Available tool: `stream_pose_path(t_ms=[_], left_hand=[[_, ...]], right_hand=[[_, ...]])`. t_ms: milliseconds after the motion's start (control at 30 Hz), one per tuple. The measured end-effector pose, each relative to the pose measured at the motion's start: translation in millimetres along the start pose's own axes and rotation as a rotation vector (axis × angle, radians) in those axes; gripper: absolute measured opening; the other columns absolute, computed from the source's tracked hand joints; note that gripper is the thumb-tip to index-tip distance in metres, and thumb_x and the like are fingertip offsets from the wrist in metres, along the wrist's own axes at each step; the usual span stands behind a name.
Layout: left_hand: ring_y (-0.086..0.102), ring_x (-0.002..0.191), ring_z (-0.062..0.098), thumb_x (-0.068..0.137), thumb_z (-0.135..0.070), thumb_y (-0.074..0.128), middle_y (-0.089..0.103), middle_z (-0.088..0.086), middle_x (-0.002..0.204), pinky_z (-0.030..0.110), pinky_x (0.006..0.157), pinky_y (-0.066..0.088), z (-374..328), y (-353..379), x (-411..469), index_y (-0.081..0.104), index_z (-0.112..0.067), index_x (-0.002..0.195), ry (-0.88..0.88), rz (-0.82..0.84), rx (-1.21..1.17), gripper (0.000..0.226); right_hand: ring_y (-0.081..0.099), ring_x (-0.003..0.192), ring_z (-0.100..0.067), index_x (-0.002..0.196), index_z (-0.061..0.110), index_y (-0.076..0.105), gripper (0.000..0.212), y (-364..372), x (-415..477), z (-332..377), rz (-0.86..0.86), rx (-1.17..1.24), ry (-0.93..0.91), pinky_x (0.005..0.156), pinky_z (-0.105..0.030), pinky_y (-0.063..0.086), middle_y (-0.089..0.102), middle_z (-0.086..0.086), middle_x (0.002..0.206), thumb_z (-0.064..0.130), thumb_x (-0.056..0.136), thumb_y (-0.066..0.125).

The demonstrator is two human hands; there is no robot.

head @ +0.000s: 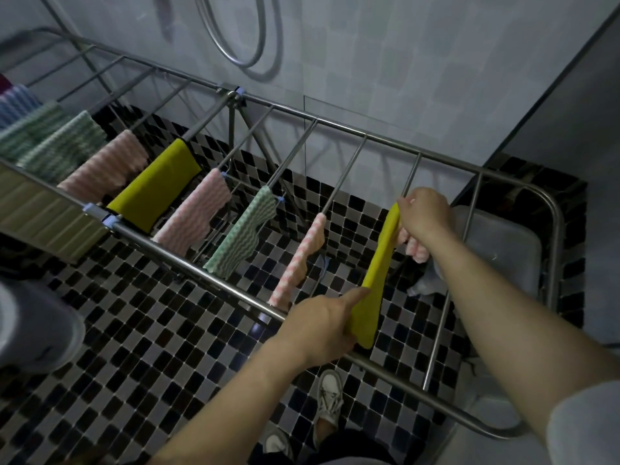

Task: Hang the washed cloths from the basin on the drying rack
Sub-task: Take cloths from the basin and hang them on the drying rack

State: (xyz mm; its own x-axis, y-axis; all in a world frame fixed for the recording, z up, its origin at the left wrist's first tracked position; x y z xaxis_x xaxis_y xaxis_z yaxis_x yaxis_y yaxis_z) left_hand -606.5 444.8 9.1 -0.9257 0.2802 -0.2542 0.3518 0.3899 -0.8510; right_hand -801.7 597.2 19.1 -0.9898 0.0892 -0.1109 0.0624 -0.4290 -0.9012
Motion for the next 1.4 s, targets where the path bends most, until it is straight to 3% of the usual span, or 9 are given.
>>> stream_pose_path(t_ms=[267, 500, 600, 700, 800, 967, 1067, 1233, 1400], left_hand=[[0.065, 0.079, 0.013, 0.091, -0.037, 0.059, 0.066, -0.002, 0.092, 0.037, 0.074, 0.058, 7, 3, -6, 0.023, -0.039, 0.141, 0.011, -0.059, -0.147, 0.062], [0.061, 0.080, 0.011, 0.096, -0.025, 0.054, 0.068, -0.006, 0.081, 0.024, 0.072, 0.053, -13, -40, -22, 0.073, -0.013, 0.098, -0.230, -0.368, -1.247, 0.022], [0.062, 0.108, 0.010, 0.092, -0.043, 0.055, 0.066, -0.034, 0.095, 0.040, 0.098, 0.049, -19, -52, -15, 0.066, -0.015, 0.118, -0.170, -0.278, -1.337, 0.040], [0.057, 0.099, -0.017, 0.094, -0.036, 0.055, 0.051, -0.057, 0.086, 0.021, 0.093, 0.046, -31, -56, -17, 0.055, -0.009, 0.128, -0.072, -0.177, -1.283, 0.044], [0.060, 0.085, -0.021, 0.094, -0.020, 0.059, 0.062, -0.042, 0.093, 0.023, 0.084, 0.046, -28, -55, -22, 0.065, 0.006, 0.103, -0.049, -0.239, -1.315, 0.028], [0.040, 0.138, 0.026, 0.077, -0.035, 0.076, 0.021, -0.005, 0.159, 0.047, 0.095, 0.051, -28, -65, -26, 0.072, -0.003, 0.101, -0.106, -0.327, -1.577, 0.040], [0.053, 0.125, 0.033, 0.079, -0.035, 0.075, 0.035, 0.025, 0.149, 0.046, 0.095, 0.051, -33, -77, -31, 0.073, -0.007, 0.099, -0.097, -0.271, -1.537, 0.034], [0.067, 0.083, 0.026, 0.086, -0.024, 0.069, 0.069, 0.020, 0.093, 0.055, 0.107, 0.038, -43, -96, -35, 0.070, 0.000, 0.083, -0.054, -0.238, -1.348, 0.024], [0.071, 0.087, 0.013, 0.090, -0.016, 0.063, 0.074, 0.014, 0.091, 0.022, 0.083, 0.053, -58, -113, -28, 0.072, 0.006, 0.093, 0.031, -0.181, -1.139, 0.023]], right_hand=[[0.054, 0.072, -0.020, 0.088, 0.017, 0.058, 0.014, -18, -14, -2, 0.054, 0.222, 0.010, 0.069, -0.025, 0.040, 0.058, -0.001, 0.079, 0.029, 0.085, 0.064], [0.061, 0.064, -0.015, 0.090, 0.010, 0.065, 0.014, -68, -104, -1, 0.457, 1.273, 0.112, 0.057, -0.025, 0.054, 0.062, -0.008, 0.080, -0.002, 0.089, 0.057], [0.062, 0.075, -0.019, 0.097, 0.007, 0.064, 0.015, -68, -127, 5, 0.605, 1.412, 0.140, 0.066, -0.029, 0.057, 0.063, -0.009, 0.083, 0.000, 0.089, 0.055], [0.064, 0.083, -0.024, 0.100, 0.007, 0.065, 0.017, -62, -144, 10, 0.664, 1.502, 0.130, 0.078, -0.039, 0.057, 0.064, -0.013, 0.090, 0.004, 0.084, 0.058], [0.063, 0.083, -0.023, 0.102, 0.008, 0.065, 0.018, -61, -154, 13, 0.662, 1.518, 0.095, 0.079, -0.039, 0.054, 0.062, -0.012, 0.092, 0.004, 0.088, 0.056], [0.062, 0.087, -0.024, 0.115, 0.003, 0.064, 0.028, -62, -161, 13, 0.615, 1.469, 0.070, 0.080, -0.036, 0.054, 0.061, -0.018, 0.103, 0.000, 0.090, 0.052], [0.066, 0.089, -0.022, 0.115, 0.011, 0.067, 0.028, -68, -163, 10, 0.581, 1.296, -0.007, 0.077, -0.033, 0.056, 0.069, -0.013, 0.103, 0.002, 0.094, 0.051], [0.068, 0.093, -0.016, 0.099, 0.035, 0.070, 0.019, -85, -163, 9, 0.336, 0.467, -0.194, 0.074, -0.027, 0.056, 0.070, 0.010, 0.097, 0.030, 0.098, 0.051], [0.065, 0.106, -0.012, 0.115, 0.029, 0.067, 0.037, -91, -166, 13, 0.614, 0.933, -0.263, 0.080, -0.027, 0.051, 0.070, 0.007, 0.112, 0.047, 0.083, 0.060]])
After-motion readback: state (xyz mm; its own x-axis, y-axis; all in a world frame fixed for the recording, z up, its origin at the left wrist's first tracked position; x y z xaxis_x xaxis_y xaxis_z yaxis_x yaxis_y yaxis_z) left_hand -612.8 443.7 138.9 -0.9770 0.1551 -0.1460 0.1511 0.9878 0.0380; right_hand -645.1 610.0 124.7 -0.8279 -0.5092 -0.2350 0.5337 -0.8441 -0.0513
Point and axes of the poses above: each hand's wrist, its own x-axis towards the middle knuckle, its own y-axis out of the palm, z = x × y, the point moved 1 cm from there along x, towards the middle knuckle
